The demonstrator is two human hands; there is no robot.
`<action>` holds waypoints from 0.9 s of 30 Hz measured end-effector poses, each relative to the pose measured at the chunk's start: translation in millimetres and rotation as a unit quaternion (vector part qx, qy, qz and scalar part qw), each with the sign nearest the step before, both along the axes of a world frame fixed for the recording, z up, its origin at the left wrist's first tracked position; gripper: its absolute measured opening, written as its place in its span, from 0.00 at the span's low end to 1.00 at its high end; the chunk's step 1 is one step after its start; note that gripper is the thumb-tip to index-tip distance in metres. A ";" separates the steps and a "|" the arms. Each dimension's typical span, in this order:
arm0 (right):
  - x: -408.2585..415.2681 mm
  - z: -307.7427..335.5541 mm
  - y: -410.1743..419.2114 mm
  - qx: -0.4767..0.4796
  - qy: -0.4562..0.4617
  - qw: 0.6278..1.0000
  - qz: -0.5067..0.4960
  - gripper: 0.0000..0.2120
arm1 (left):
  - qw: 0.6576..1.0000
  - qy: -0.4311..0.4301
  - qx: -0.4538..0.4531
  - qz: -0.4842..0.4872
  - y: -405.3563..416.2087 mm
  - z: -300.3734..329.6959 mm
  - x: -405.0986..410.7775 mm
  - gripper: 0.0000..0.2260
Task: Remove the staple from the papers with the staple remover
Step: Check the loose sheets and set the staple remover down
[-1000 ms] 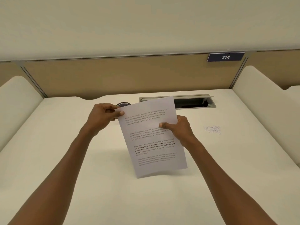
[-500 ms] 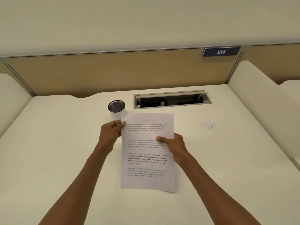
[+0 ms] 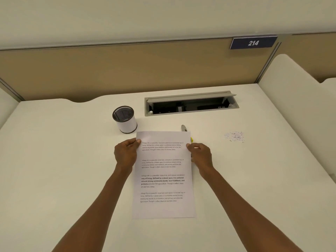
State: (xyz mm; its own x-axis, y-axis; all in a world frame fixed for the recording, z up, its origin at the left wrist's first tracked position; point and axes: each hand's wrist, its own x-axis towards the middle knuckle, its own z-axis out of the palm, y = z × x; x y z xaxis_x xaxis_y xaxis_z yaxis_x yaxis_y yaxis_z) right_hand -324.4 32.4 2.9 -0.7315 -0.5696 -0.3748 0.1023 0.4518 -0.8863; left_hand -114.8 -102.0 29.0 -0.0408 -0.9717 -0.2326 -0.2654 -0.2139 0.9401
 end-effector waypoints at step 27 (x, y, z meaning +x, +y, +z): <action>-53.3 1.1 -97.4 0.248 0.287 0.907 0.184 0.13 | 0.997 0.012 0.070 -0.017 -7.2 -16.6 3.4 0.06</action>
